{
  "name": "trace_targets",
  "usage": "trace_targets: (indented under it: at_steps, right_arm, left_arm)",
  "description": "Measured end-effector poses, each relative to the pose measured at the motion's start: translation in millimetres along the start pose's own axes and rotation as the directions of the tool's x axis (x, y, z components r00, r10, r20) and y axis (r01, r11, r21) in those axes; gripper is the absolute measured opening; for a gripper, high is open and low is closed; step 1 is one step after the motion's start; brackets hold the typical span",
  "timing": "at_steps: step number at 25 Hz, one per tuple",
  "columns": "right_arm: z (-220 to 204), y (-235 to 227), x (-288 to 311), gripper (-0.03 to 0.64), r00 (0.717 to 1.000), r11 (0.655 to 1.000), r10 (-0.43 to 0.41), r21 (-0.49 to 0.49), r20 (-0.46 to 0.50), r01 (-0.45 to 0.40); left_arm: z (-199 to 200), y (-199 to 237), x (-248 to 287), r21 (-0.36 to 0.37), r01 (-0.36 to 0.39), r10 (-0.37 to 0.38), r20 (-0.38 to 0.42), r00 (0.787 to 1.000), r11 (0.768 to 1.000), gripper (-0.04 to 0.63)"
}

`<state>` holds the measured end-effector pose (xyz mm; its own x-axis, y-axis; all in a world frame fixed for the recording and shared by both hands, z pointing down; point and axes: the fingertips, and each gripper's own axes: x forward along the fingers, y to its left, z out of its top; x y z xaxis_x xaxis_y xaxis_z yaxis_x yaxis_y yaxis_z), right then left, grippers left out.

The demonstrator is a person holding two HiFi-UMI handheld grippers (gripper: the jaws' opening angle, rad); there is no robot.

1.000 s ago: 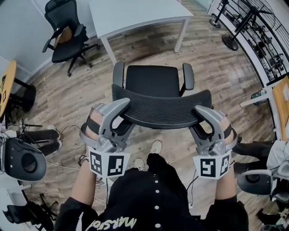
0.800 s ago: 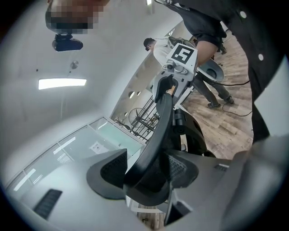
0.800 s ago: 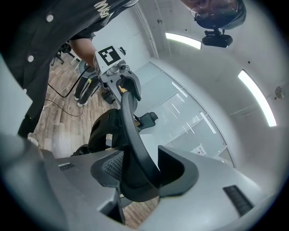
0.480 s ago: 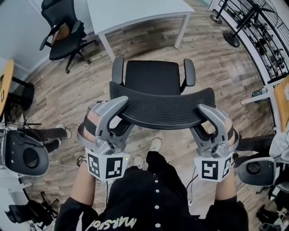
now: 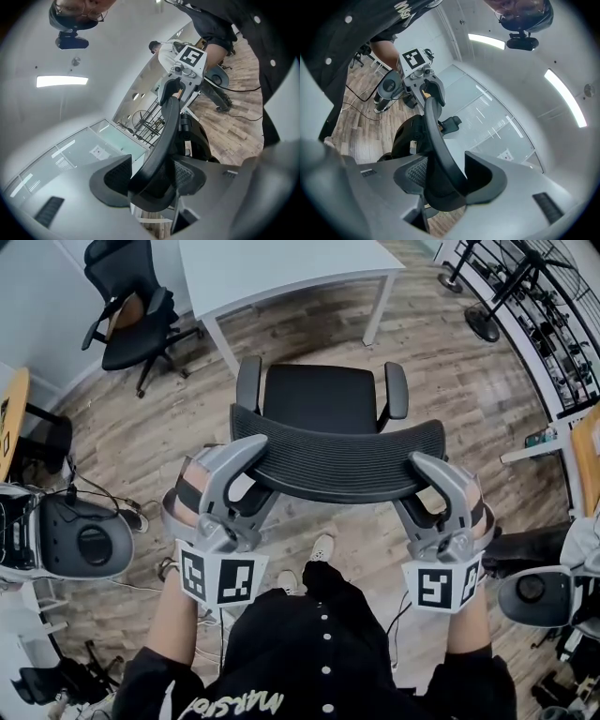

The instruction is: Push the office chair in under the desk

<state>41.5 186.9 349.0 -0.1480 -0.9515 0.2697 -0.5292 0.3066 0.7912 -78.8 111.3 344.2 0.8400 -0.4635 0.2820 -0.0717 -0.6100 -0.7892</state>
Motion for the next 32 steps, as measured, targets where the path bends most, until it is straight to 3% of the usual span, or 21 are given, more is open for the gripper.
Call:
trace_targets:
  at_steps: [24, 32]
  right_arm:
    - [-35, -35, 32, 0.234, 0.999, 0.999, 0.035, 0.036, 0.037, -0.036]
    - [-37, -39, 42, 0.235, 0.999, 0.998, 0.038, 0.039, 0.022, -0.039]
  left_arm:
    - [2, 16, 46, -0.034, -0.074, 0.071, -0.073, 0.995, 0.997, 0.241]
    - [-4, 22, 53, -0.041, -0.057, 0.053, -0.092, 0.994, 0.998, 0.241]
